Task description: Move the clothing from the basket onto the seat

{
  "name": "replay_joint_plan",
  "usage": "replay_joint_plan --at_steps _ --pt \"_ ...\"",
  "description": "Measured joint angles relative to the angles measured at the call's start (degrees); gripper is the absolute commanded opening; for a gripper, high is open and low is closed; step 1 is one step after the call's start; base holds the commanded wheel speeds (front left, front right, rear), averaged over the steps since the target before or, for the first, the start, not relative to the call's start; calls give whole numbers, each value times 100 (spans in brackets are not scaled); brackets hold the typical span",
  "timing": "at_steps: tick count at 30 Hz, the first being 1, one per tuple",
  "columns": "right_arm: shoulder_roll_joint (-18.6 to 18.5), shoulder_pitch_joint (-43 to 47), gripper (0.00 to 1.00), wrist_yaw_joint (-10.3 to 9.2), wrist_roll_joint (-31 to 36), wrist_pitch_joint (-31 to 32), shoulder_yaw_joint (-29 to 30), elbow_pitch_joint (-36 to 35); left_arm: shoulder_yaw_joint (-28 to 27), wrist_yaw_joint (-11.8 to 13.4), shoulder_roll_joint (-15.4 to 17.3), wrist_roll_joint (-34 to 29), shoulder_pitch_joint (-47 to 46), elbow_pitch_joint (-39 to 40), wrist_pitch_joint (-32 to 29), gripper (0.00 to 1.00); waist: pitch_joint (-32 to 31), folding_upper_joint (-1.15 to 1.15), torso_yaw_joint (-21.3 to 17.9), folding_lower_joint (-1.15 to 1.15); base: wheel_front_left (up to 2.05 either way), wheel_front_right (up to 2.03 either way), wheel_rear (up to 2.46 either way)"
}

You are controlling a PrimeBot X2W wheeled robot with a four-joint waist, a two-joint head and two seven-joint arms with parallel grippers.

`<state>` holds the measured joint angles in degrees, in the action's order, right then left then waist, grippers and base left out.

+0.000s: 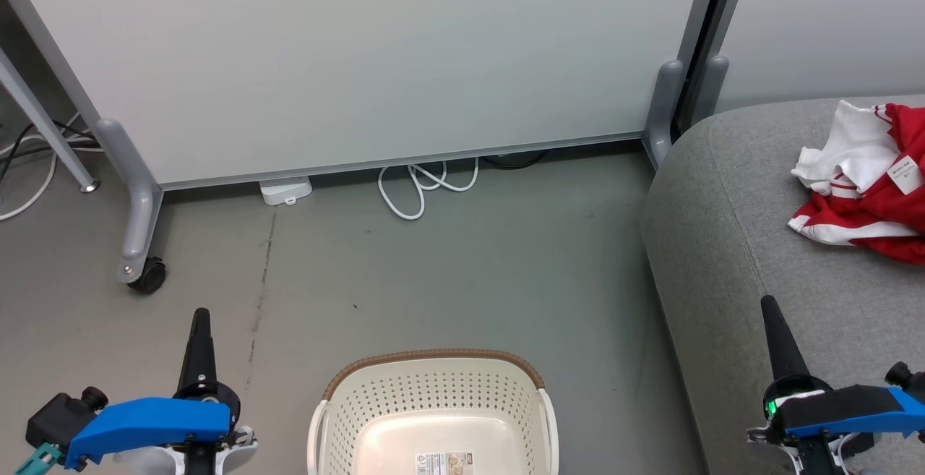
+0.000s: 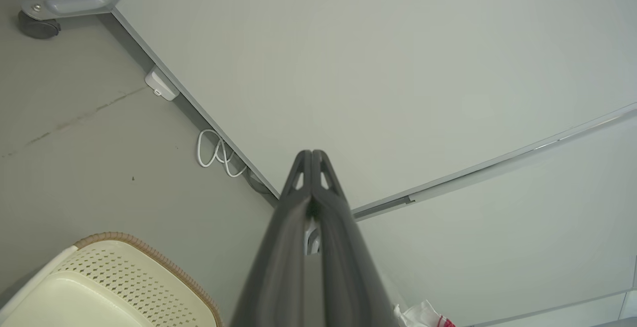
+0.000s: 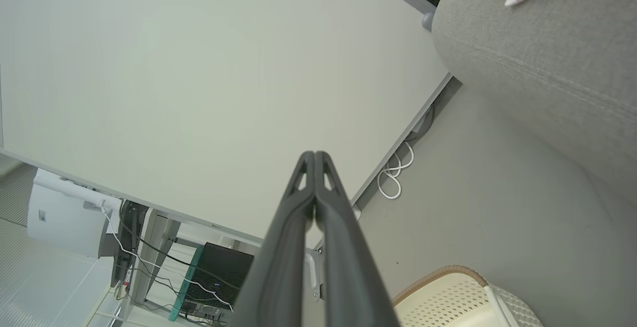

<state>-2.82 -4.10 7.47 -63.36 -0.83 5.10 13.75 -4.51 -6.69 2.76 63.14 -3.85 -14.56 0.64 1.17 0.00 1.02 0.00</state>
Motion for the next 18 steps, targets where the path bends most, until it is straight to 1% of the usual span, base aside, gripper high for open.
replay_joint_plan --at_steps 18 --pt "0 -49 0 0 -1006 260 52 7 -55 -30 1 1015 -77 13 -247 0 -29 0 -30 0 0 0 0"
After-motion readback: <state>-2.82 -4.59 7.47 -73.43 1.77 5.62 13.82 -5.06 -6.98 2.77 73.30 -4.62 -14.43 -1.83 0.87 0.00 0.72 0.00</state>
